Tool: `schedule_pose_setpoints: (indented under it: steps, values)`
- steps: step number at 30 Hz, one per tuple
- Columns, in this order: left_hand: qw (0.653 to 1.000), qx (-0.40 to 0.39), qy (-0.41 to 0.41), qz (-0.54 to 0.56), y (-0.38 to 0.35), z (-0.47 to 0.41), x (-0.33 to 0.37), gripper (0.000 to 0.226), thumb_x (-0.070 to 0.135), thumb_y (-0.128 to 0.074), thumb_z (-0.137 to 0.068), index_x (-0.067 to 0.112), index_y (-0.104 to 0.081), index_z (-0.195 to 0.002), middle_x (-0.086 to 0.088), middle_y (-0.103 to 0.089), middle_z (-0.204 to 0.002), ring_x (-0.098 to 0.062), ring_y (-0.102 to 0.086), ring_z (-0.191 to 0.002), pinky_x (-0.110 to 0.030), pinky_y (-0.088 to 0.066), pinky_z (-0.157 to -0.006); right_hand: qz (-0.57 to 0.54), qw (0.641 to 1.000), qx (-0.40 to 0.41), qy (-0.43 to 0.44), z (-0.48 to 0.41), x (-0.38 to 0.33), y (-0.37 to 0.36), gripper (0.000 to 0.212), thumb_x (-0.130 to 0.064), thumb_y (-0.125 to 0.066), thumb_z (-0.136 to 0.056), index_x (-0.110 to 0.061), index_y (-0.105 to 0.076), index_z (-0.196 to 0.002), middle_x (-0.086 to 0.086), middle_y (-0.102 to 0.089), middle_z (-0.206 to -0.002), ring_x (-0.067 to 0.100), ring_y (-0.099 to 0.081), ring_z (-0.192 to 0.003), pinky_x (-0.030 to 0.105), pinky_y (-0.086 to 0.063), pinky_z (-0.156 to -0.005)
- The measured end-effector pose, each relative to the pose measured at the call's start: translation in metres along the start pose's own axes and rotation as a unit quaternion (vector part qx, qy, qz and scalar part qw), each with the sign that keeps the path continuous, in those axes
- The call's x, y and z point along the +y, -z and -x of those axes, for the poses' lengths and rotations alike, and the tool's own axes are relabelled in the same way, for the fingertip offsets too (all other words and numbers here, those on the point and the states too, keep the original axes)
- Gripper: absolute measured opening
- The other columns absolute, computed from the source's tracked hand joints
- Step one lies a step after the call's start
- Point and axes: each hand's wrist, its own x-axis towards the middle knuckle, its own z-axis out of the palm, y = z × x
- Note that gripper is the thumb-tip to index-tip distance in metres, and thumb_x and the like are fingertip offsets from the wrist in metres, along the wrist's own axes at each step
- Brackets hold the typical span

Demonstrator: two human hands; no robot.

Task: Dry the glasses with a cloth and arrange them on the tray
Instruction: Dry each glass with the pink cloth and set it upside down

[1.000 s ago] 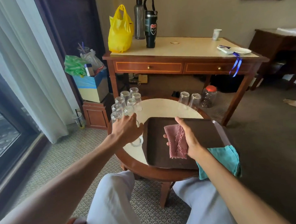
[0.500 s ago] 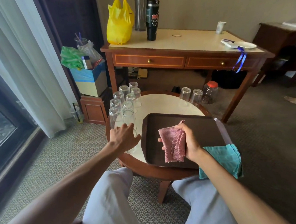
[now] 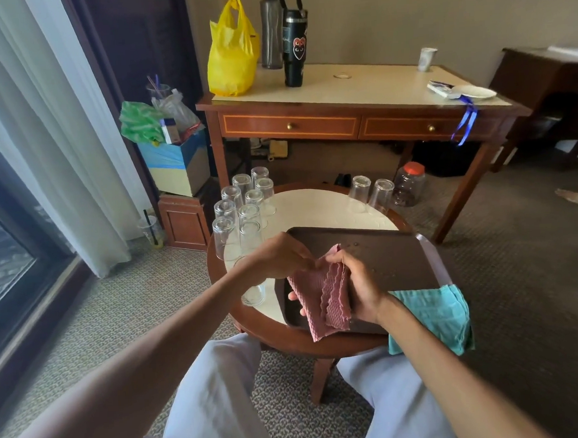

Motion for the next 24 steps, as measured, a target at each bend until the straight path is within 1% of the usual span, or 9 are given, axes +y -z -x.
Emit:
schedule_pose_setpoints:
  steps: [3,5,7,11,14,16,20,22,24]
  values:
    - [0.999,-0.029,0.013,0.028,0.0,-0.002,0.002,0.013,0.02,-0.079,-0.09,0.024,-0.082,-0.102,0.014,-0.071,-0.085,-0.01,-0.065,-0.086,-0.02,-0.05,-0.07,0.011,0.999,0.033,0.002,0.006,0.003,0.01,0.051,-0.035,-0.052,-0.091,0.002,-0.056,-0.125,0.039,-0.055,-0.127,0.054,-0.054,-0.114,0.06,-0.048,-0.095]
    - [0.998,-0.041,0.021,0.041,0.001,-0.002,0.005,0.014,0.013,-0.073,-0.094,0.018,-0.081,-0.104,0.009,-0.07,-0.087,-0.011,-0.062,-0.086,-0.021,-0.049,-0.072,0.042,0.995,0.087,0.014,0.009,-0.001,0.018,0.042,-0.032,-0.06,-0.08,-0.002,-0.064,-0.11,0.026,-0.064,-0.104,0.038,-0.063,-0.093,0.046,-0.054,-0.081]
    - [0.996,-0.047,0.031,0.072,0.003,0.0,0.008,0.012,0.008,-0.067,-0.096,0.011,-0.078,-0.102,0.0,-0.066,-0.088,-0.013,-0.057,-0.08,-0.023,-0.046,-0.069,0.061,0.991,0.115,0.019,0.013,-0.005,0.023,0.028,-0.032,-0.062,-0.072,-0.015,-0.065,-0.093,0.011,-0.062,-0.087,0.024,-0.06,-0.081,0.034,-0.049,-0.068]
    - [0.989,-0.033,0.043,0.14,0.009,0.004,0.014,0.016,0.007,-0.066,-0.097,0.015,-0.07,-0.084,0.001,-0.06,-0.083,-0.012,-0.054,-0.078,-0.022,-0.044,-0.064,0.073,0.989,0.121,0.037,0.016,-0.009,0.027,0.03,-0.04,-0.065,-0.077,-0.022,-0.074,-0.1,0.007,-0.07,-0.093,0.022,-0.063,-0.087,0.034,-0.052,-0.068]
    - [0.986,0.011,0.05,0.158,0.015,0.001,0.012,0.016,0.018,-0.068,-0.097,0.018,-0.069,-0.081,-0.001,-0.063,-0.093,-0.017,-0.057,-0.091,-0.026,-0.047,-0.071,0.104,0.991,0.081,0.028,0.017,-0.011,0.02,0.055,-0.046,-0.077,-0.074,-0.026,-0.067,-0.124,0.004,-0.072,-0.109,0.023,-0.068,-0.1,0.039,-0.058,-0.073]
    - [0.982,0.028,0.054,0.177,0.017,0.0,0.009,0.016,0.026,-0.07,-0.096,0.016,-0.069,-0.083,-0.005,-0.064,-0.097,-0.021,-0.059,-0.094,-0.028,-0.048,-0.072,0.14,0.984,0.101,0.029,0.012,-0.008,0.018,0.068,-0.038,-0.087,-0.068,-0.024,-0.062,-0.129,0.006,-0.071,-0.118,0.027,-0.066,-0.111,0.038,-0.059,-0.075]
    - [0.981,0.052,0.065,0.177,0.019,0.0,0.006,0.017,0.026,-0.076,-0.091,0.013,-0.068,-0.084,-0.005,-0.063,-0.089,-0.017,-0.058,-0.081,-0.024,-0.045,-0.06,0.103,0.977,0.18,0.054,0.009,-0.004,0.017,0.05,-0.028,-0.083,-0.078,-0.016,-0.064,-0.123,0.009,-0.072,-0.114,0.029,-0.065,-0.109,0.036,-0.06,-0.072]
    - [0.977,0.06,0.076,0.19,0.022,0.001,0.003,0.012,0.023,-0.077,-0.091,0.016,-0.067,-0.087,-0.008,-0.065,-0.098,-0.019,-0.061,-0.088,-0.023,-0.047,-0.059,0.056,0.976,0.201,0.065,0.009,-0.005,0.018,0.041,-0.03,-0.074,-0.087,-0.012,-0.063,-0.122,0.013,-0.067,-0.115,0.029,-0.064,-0.104,0.033,-0.058,-0.066]
    - [0.972,0.07,0.088,0.208,0.025,0.004,0.003,0.013,0.015,-0.076,-0.091,0.021,-0.064,-0.095,-0.012,-0.065,-0.11,-0.024,-0.065,-0.099,-0.024,-0.053,-0.062,0.021,0.974,0.212,0.078,0.009,-0.006,0.019,0.061,-0.03,-0.079,-0.079,-0.008,-0.056,-0.132,0.016,-0.062,-0.124,0.028,-0.063,-0.105,0.032,-0.056,-0.065]
